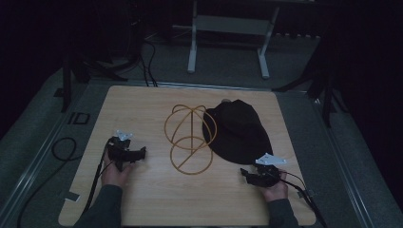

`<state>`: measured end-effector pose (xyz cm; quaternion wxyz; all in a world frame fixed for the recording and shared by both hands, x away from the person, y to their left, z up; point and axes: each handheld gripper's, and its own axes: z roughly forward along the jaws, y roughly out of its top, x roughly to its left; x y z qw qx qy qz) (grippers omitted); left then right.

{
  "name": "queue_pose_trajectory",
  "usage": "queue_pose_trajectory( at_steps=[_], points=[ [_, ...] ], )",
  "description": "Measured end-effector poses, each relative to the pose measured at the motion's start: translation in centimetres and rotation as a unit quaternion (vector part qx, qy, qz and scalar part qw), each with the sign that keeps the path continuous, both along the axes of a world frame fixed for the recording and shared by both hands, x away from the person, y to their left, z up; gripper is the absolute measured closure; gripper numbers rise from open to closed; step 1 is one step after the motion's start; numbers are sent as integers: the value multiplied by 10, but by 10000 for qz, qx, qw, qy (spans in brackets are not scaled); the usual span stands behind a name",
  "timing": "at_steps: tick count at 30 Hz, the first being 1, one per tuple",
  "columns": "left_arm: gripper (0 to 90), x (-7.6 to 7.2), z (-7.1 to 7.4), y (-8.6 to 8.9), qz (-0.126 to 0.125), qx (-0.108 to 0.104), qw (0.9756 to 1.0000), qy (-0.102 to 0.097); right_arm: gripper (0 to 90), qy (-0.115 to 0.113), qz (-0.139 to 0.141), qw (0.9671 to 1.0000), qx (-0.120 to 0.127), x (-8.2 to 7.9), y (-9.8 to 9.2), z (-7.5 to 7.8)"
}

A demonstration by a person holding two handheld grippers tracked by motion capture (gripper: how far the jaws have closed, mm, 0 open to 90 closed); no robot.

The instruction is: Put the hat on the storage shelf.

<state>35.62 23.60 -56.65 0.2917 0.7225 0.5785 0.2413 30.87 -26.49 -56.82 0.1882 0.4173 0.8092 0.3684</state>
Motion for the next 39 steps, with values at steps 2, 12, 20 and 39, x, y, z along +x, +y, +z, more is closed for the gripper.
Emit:
queue_pose_trajectory(
  at_steps=[2, 12, 20, 39],
  points=[
    [77, 0, 0, 0, 3, 1, 10000, -2, 358, -2, 1, 10000, -1, 0, 0, 0],
    [77, 0, 0, 0, -1, 1, 10000, 0, 392, -1, 65, 10000, 7, 0, -2, 0],
    [77, 0, 0, 0, 6, -8, 10000, -7, 481, 458, 283, 9978, -385, 10, -5, 13],
    [77, 0, 0, 0, 2, -8, 10000, 1, 547, 555, 964, 9827, -1478, 28, -6, 95]
  ],
)
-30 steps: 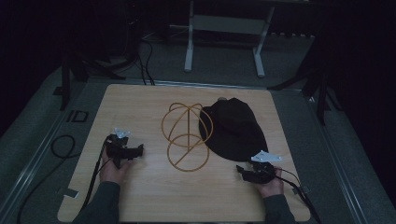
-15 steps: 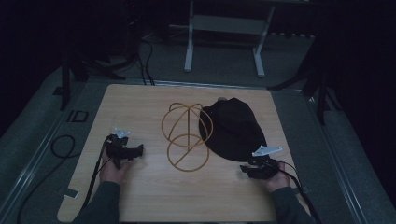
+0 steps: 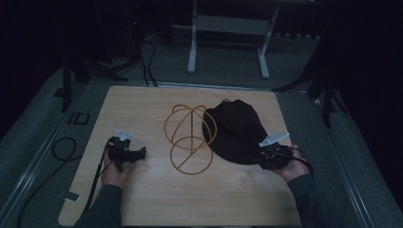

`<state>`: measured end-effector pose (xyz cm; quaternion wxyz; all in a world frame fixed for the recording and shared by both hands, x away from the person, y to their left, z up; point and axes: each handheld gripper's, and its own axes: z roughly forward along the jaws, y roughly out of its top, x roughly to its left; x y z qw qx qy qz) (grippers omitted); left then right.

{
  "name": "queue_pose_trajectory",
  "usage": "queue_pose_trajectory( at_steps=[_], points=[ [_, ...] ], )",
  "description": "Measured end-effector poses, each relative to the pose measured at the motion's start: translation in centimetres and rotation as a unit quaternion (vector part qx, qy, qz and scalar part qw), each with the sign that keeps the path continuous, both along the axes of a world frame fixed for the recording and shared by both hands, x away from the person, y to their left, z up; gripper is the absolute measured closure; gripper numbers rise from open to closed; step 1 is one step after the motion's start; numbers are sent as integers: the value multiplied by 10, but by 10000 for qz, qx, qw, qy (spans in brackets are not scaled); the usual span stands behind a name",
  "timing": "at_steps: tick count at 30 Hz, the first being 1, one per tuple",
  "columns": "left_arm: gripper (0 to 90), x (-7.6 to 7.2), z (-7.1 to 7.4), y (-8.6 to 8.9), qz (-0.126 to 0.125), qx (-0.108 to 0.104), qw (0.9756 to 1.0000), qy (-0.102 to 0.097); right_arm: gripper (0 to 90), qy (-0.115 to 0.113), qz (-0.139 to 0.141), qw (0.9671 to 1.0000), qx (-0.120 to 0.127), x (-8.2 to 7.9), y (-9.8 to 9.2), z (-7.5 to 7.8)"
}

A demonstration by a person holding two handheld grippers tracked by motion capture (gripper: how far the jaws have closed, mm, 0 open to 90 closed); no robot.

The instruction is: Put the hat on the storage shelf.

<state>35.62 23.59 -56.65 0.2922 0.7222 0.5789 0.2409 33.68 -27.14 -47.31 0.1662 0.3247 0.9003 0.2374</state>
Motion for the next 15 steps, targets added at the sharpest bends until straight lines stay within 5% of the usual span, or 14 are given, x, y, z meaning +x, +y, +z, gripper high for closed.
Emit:
queue_pose_trajectory(
  at_steps=[15],
  points=[
    [77, 0, 0, 0, 1, 0, 10000, 2, 515, -89, -83, 9997, -197, 26, -2, 31]
  ],
)
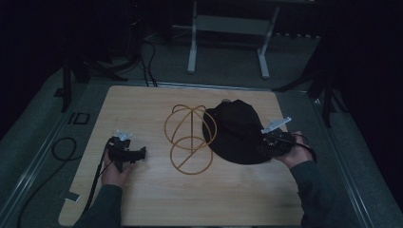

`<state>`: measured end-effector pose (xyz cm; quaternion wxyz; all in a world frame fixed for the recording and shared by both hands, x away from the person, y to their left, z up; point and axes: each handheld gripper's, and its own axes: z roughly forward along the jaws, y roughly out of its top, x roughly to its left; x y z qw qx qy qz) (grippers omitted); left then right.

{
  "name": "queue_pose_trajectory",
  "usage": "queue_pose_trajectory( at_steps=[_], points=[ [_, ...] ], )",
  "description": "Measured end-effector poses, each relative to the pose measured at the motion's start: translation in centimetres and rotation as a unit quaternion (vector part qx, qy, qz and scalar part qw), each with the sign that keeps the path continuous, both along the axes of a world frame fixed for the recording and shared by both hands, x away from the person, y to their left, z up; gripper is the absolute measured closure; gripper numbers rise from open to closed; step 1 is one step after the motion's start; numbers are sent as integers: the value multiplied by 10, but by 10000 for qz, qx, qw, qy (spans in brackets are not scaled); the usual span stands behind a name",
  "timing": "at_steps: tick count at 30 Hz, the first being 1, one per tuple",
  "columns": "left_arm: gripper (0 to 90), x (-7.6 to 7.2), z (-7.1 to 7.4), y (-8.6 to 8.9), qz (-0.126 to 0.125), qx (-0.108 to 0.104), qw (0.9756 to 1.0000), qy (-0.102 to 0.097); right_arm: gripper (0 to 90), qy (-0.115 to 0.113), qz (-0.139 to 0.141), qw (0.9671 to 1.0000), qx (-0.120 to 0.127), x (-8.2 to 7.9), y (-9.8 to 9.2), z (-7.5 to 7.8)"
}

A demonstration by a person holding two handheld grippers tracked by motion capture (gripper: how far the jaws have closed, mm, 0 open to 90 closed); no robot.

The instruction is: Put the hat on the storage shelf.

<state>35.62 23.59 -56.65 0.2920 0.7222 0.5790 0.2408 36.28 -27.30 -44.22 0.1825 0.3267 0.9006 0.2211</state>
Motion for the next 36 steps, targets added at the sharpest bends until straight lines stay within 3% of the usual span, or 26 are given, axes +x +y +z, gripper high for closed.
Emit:
queue_pose_trajectory(
  at_steps=[16, 19, 29, 36],
  points=[
    [77, 0, 0, 0, 6, -6, 10000, -9, 365, -142, -390, 9991, -5, 32, 4, 9],
    [77, 0, 0, 0, -4, 5, 10000, -4, 317, -34, -435, 9990, -62, 42, 3, 10],
    [76, 0, 0, 0, 1, -2, 10000, 0, 290, 273, -460, 9985, -135, 63, 9, 6],
    [77, 0, 0, 0, 0, -1, 10000, 0, 277, 649, -545, 9960, -265, 86, 14, 0]
  ],
)
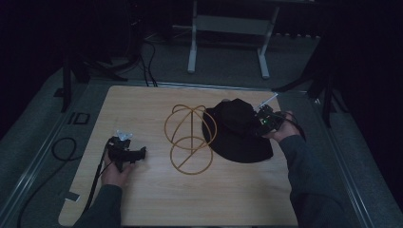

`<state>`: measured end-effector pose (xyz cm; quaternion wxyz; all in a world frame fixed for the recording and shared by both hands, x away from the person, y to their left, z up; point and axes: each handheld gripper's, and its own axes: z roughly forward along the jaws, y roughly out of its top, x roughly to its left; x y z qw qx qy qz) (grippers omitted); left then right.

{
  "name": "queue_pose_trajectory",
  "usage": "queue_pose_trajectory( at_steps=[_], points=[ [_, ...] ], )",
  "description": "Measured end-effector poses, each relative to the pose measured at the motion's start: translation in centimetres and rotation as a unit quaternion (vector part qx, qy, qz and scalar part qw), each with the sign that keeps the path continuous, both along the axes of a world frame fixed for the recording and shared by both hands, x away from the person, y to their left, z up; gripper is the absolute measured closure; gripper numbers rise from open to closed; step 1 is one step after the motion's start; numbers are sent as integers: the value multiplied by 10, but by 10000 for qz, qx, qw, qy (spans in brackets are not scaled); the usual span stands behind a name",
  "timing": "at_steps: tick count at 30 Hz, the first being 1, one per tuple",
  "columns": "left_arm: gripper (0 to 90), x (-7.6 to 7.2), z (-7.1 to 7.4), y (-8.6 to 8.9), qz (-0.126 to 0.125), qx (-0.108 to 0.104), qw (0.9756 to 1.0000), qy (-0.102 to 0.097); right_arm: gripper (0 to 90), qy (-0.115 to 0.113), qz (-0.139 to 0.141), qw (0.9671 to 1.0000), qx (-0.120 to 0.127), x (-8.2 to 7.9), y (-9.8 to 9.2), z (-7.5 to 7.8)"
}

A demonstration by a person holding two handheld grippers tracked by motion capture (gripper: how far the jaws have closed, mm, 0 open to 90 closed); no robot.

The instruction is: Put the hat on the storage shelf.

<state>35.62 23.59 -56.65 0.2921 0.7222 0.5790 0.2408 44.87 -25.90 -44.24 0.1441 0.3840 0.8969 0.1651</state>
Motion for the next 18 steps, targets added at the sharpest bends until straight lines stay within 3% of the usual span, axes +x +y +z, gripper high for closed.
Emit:
queue_pose_trajectory(
  at_steps=[4, 6, 10, 11, 14, 17, 18],
  points=[
    [77, 0, 0, 0, -1, 0, 10000, 0, 288, 224, 46, 9997, 18, 9, 2, -3],
    [77, 0, 0, 0, 0, -1, 10000, 0, 326, 304, 107, 9995, -62, 13, 3, -4],
    [77, 0, 0, 0, -1, 0, 10000, -1, 400, 559, 101, 9984, 9, 20, 3, -6],
    [77, 0, 0, 0, 1, -1, 10000, 0, 479, 711, 196, 9973, 21, 24, 4, -5],
    [77, 0, 0, 0, 0, -1, 10000, -1, 520, 833, 272, 9961, -14, 25, 8, -4],
    [77, 0, 0, 0, 0, 0, 10000, 0, 654, 1021, 278, 9944, -73, 29, 12, -3],
    [77, 0, 0, 0, -1, 1, 10000, 1, 654, 1021, 278, 9944, -73, 29, 12, -3]
  ],
)
